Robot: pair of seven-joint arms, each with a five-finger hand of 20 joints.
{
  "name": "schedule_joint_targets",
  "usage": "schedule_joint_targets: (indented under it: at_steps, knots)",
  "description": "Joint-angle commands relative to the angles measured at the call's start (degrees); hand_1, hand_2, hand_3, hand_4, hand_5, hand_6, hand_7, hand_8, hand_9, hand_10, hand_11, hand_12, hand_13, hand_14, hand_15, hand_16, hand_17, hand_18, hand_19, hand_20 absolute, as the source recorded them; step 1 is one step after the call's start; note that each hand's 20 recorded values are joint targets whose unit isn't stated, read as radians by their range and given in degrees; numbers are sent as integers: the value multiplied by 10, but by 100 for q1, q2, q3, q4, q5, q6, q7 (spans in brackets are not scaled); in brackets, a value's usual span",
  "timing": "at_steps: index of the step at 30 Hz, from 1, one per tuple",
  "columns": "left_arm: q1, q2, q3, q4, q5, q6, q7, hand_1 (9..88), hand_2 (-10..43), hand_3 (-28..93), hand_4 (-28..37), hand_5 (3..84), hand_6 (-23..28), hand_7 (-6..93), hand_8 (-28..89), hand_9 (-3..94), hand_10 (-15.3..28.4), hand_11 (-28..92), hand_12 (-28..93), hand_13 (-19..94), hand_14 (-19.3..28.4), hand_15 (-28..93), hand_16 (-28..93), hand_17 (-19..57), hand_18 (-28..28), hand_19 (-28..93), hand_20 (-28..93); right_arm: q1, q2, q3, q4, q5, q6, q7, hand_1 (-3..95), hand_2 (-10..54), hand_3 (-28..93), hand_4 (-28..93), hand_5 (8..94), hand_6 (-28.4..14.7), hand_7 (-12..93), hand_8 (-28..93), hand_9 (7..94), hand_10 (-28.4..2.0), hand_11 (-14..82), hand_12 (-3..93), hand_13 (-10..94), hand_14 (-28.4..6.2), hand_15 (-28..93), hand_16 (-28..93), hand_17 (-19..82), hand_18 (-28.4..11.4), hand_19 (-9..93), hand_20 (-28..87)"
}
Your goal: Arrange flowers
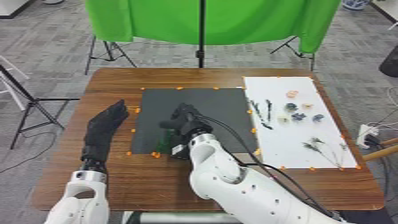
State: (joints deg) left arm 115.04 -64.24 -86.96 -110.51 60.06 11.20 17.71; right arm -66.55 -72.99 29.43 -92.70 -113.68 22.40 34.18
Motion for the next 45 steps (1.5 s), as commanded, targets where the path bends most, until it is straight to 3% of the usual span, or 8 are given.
schedule_joint_targets:
  at_steps: [1,3,5,10,23,35,39,45]
  knots:
    - [550,-343,-189,-183,94,154,105,200,59,670,-283,430,70,53,-49,368,131,138,109,270,166,212,4,63,137,108,216,-215,173,227,-265,-38,-702,-502,358,-95,586,-183,786,-52,273,-67,867,-150,358,247,937,-34,507,280,747,-34,840,413]
    - [612,-352,-245,-204,78,196,141,202,56,670,-283,429,70,53,-49,368,131,138,110,270,166,213,4,62,137,108,216,-207,268,190,-321,-262,-643,-484,308,-95,602,-143,787,-53,256,-68,863,-154,350,248,937,-38,496,292,738,-42,853,404]
    - [638,-369,-261,-213,48,232,138,205,54,668,-283,429,70,53,-48,367,132,138,110,269,166,213,4,62,136,107,216,-233,323,327,-479,-428,-1157,-344,257,-91,625,-116,789,-54,246,-70,860,-155,344,246,937,-44,490,303,730,-48,865,392]
    - [610,-399,-232,-202,105,139,123,206,53,667,-283,429,71,53,-48,366,130,139,112,269,166,213,5,61,136,107,216,-129,433,279,-654,-847,-1825,-89,156,57,651,-87,780,-59,157,-68,850,-157,380,282,922,-60,546,330,706,-83,928,407]
    - [656,-406,-272,-227,63,165,133,206,51,667,-283,428,71,51,-47,365,130,138,113,268,168,215,6,60,137,107,216,325,354,-43,-300,-425,-2611,131,98,156,641,-88,756,-63,113,-73,860,-158,421,299,923,-58,604,333,714,-90,932,513]
    - [656,-445,-266,-220,70,126,147,205,49,669,-283,427,72,50,-47,366,130,138,114,268,168,215,6,60,136,106,215,444,358,62,-258,-376,-2612,103,99,144,640,-84,728,-67,101,-72,858,-163,422,303,920,-57,607,334,716,-89,932,522]
    - [718,-499,-341,-228,69,85,111,205,48,670,-283,427,72,50,-47,365,130,138,114,268,168,215,6,60,136,106,216,66,961,580,-984,-316,-2461,61,134,94,647,-76,725,-66,104,-70,852,-162,422,304,917,-58,605,335,714,-88,932,521]
    - [838,-513,-451,-282,74,89,111,209,47,670,-283,427,71,51,-47,366,130,139,114,271,169,219,8,59,136,106,216,-935,2345,1915,-2253,-766,-1276,-238,243,-15,651,-66,711,-52,125,-58,815,-163,341,287,873,-74,586,329,650,-115,932,503]
